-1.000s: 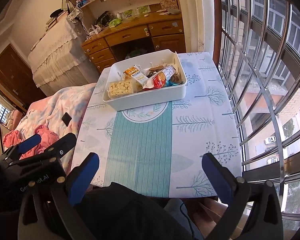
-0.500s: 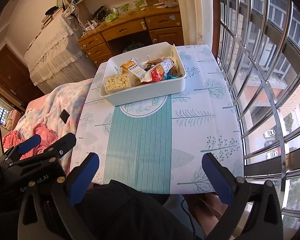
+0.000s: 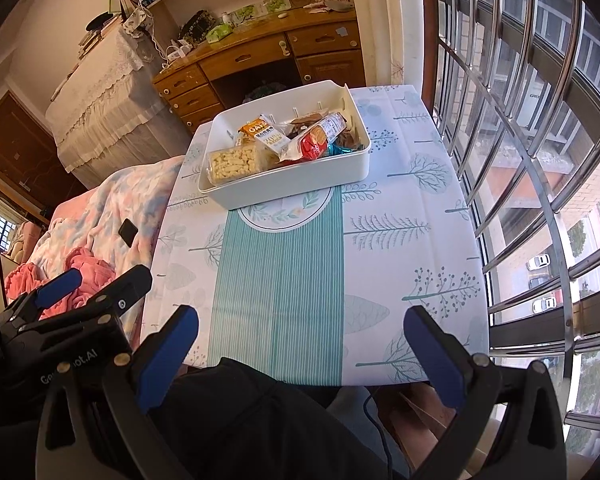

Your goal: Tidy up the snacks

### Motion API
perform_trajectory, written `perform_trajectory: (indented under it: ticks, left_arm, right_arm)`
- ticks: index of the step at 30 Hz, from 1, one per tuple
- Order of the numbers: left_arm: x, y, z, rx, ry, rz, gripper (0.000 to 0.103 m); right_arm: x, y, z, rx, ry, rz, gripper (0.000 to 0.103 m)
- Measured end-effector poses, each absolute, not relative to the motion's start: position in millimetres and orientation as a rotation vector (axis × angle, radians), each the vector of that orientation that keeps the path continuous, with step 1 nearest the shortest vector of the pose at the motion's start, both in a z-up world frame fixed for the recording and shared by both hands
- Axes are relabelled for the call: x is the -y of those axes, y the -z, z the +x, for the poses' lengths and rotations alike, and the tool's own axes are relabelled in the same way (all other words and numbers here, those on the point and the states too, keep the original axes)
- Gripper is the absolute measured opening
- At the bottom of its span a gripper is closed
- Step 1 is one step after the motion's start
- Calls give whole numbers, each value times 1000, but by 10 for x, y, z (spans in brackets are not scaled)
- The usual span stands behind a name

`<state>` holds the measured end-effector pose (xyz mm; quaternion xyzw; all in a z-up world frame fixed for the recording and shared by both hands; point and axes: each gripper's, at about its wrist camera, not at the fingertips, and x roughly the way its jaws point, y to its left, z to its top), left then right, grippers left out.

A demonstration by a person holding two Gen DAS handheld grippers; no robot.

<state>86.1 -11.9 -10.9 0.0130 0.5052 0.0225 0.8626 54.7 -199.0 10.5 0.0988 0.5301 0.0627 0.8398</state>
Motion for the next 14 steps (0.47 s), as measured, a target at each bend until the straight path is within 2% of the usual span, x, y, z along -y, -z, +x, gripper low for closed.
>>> perform_trajectory:
  ticks: [14]
  left_arm:
    - [114, 113, 861, -1061, -44, 25, 102]
  right_arm:
    - [1984, -96, 538, -1122, -134, 211, 103]
